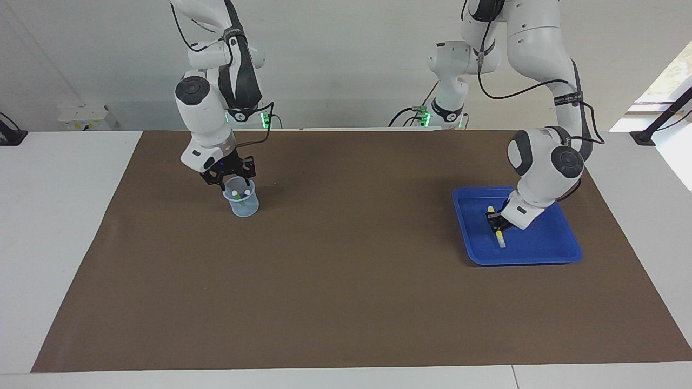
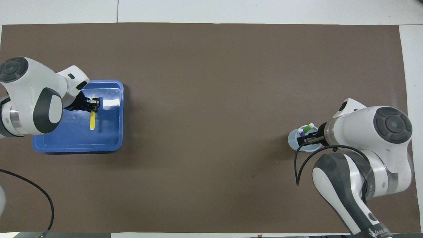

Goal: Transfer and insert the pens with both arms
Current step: 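Grasp the yellow pen in the tray with the left gripper, then lift the yellow pen with the left gripper while the right gripper approaches, then grasp the yellow pen with the right gripper, open the left gripper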

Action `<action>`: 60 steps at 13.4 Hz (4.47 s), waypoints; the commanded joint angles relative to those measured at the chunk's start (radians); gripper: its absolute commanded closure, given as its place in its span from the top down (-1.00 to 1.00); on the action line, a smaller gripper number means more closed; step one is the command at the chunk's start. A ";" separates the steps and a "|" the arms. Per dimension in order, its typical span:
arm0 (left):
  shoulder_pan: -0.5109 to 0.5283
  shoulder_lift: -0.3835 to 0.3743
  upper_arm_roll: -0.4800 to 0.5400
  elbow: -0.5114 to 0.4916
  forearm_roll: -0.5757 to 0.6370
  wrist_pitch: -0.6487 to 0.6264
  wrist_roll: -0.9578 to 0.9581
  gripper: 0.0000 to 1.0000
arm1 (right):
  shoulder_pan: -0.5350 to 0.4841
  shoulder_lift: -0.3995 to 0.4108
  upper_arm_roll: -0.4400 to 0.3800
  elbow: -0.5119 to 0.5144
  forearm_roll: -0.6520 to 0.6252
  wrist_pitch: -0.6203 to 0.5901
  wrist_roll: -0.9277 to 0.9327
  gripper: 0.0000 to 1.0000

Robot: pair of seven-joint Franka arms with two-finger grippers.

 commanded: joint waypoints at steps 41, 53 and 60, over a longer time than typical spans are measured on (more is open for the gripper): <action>-0.409 -0.466 -0.006 -0.176 -0.900 0.003 -1.692 -1.00 | 0.087 -0.035 0.294 0.331 0.722 0.170 0.607 -0.14; -0.409 -0.466 -0.004 -0.175 -0.900 0.006 -1.692 -1.00 | 0.079 -0.027 0.294 0.336 0.722 0.170 0.610 -1.00; -0.412 -0.467 -0.001 -0.164 -0.895 0.037 -1.744 1.00 | -0.048 0.006 0.291 0.493 0.564 -0.133 0.519 -1.00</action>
